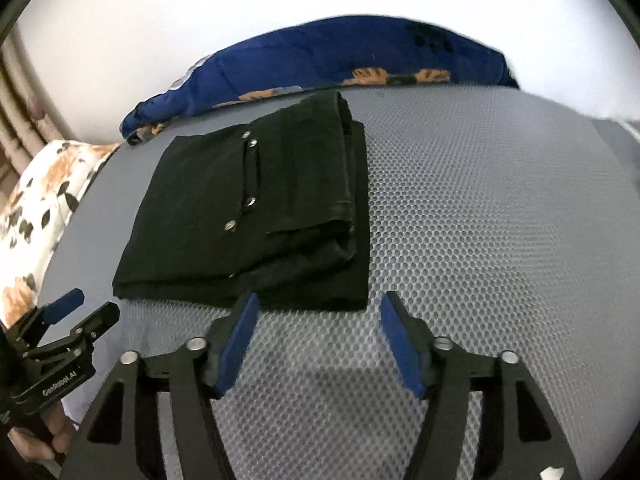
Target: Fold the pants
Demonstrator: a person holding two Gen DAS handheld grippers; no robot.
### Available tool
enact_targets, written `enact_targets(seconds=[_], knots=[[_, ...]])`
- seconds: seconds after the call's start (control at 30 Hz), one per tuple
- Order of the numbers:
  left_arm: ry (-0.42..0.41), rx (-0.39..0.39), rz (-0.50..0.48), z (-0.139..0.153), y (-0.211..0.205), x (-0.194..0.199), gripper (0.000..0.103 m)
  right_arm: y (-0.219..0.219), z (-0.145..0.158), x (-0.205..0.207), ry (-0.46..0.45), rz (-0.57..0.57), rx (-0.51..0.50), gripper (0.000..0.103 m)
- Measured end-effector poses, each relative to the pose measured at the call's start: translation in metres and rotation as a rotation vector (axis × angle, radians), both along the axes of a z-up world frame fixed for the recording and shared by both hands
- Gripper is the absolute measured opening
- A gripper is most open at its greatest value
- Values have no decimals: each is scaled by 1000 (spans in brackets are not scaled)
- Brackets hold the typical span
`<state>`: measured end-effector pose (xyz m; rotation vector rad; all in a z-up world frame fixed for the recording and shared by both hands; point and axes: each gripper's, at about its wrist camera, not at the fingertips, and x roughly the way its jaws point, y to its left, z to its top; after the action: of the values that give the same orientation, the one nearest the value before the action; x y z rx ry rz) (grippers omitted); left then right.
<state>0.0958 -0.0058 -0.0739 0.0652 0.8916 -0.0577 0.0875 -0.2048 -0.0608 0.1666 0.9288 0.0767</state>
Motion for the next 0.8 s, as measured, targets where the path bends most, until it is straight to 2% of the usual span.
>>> enact_targets(seconds=[0.17, 0.23, 0.37, 0.8], knots=[[-37, -8, 44, 7, 0, -20, 75, 19, 12, -19, -42, 27, -25, 69], [-58, -3, 55, 11, 0, -28, 75, 25, 17, -26, -64, 24, -44, 76], [-64, -2, 72, 13, 3, -35, 75, 36, 23, -36, -107, 20, -85, 82], [-71, 35, 93, 10, -1, -49, 75, 43, 24, -48, -137, 33, -89, 86]])
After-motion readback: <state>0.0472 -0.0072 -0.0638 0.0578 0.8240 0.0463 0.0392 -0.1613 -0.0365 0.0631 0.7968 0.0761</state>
